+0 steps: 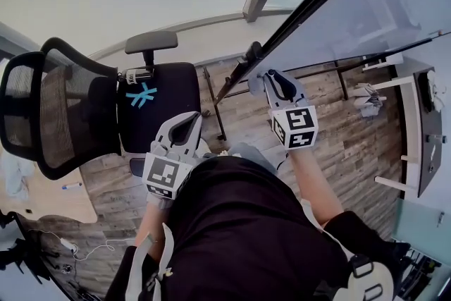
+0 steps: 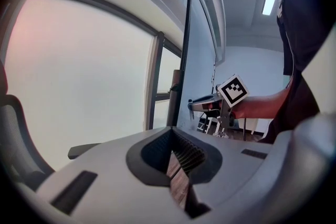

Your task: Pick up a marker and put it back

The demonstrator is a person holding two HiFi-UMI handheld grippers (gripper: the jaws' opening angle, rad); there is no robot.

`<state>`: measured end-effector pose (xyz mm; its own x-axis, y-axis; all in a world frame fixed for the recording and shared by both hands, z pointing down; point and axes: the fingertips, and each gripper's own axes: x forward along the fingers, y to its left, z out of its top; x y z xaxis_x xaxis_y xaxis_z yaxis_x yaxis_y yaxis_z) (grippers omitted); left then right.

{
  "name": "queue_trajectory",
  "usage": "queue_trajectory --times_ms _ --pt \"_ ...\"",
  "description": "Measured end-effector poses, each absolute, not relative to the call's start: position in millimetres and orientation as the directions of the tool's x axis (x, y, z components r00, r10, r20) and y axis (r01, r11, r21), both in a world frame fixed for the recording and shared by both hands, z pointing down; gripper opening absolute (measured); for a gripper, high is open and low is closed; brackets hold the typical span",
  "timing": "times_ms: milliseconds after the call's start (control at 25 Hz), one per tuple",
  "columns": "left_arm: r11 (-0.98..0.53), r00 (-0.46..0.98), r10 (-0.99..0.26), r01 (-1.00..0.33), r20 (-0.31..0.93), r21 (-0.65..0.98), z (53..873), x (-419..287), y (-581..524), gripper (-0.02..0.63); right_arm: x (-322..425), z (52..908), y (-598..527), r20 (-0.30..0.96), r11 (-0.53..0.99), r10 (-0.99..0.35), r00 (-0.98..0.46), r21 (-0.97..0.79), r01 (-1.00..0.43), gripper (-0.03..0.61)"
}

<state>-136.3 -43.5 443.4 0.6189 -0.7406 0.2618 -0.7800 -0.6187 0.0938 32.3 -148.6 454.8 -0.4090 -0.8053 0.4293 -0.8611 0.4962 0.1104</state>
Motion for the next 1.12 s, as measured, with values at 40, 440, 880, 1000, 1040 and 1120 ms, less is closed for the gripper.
queue_trajectory --times_ms 40,440,880,1000,1040,1120 --pt "-0.624 0.624 -0.737 -0.776 0.260 0.093 442.7 -132.8 -44.7 0.008 33.9 451.8 -148.1 0.424 0.494 -0.808 -0.410 0.105 -0.863 0.077" --pt "-0.672 0.667 -0.705 -0.737 0.240 0.073 428.5 -100.3 -55.2 0.008 55.4 402.6 -139.5 0.330 0.464 -0.843 -0.426 0.044 -0.884 0.077" --pt "-0.711 0.705 -0.672 -0.700 0.228 0.068 415.4 -66.2 -69.2 0.008 96.0 351.7 -130.9 0.232 0.406 -0.889 -0.395 0.003 -0.914 0.077" --pt "-0.733 0.726 -0.653 -0.678 0.217 0.064 411.1 -52.9 -72.7 0.008 109.8 346.2 -128.2 0.223 0.383 -0.901 -0.373 0.001 -0.924 0.077" --pt "-0.740 0.733 -0.645 -0.669 0.214 0.063 409.6 -48.0 -73.8 0.008 115.1 344.9 -127.0 0.221 0.374 -0.905 -0.364 0.000 -0.928 0.077" --pt "-0.754 0.747 -0.632 -0.654 0.208 0.059 406.1 -37.6 -76.4 0.008 126.5 342.9 -124.1 0.218 0.354 -0.913 -0.346 -0.001 -0.935 0.077"
